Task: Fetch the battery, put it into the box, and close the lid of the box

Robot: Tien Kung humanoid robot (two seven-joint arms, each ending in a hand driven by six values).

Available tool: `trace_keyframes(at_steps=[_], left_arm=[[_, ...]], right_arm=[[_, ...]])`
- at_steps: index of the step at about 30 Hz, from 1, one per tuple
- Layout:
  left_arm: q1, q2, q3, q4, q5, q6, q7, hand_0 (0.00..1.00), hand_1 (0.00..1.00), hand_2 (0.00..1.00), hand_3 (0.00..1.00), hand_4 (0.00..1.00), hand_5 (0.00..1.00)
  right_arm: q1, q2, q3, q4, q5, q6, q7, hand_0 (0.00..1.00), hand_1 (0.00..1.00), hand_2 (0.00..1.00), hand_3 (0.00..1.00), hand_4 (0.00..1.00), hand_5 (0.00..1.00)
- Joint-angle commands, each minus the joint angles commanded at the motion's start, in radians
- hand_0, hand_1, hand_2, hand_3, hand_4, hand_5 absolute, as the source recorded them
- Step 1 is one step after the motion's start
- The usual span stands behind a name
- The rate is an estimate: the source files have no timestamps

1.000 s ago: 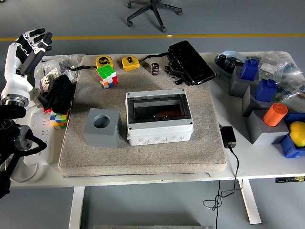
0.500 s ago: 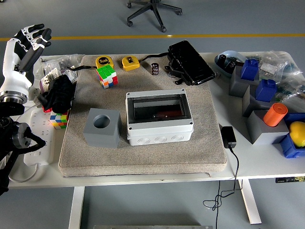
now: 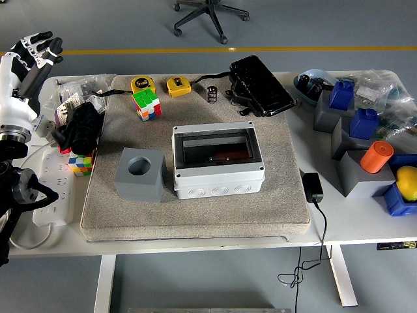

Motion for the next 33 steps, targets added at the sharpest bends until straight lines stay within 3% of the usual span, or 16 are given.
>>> trace_keyframes(at_steps=[17,33], left_arm=[[0.037,-0.01,-0.029,-0.012,0.007,0.002,0.001,0.614,0.649,0.634,0.623,0.955,0.425],[0.04,-0.011,-0.01,-0.018,0.019,-0.011,0.016,0.611,0.646,0.619,0.621,0.952,0.423]], right_arm=[[-0.03,0.007,0.021,-0.007,0.0,-0.004,-0.002,0.61,0.641,0.62,0.571,0.918,0.478],[-0.039,0.023,0.035,-0.026,0.026,-0.005,-0.008,0.611,0.641,0.62,0.571,0.918,0.478]])
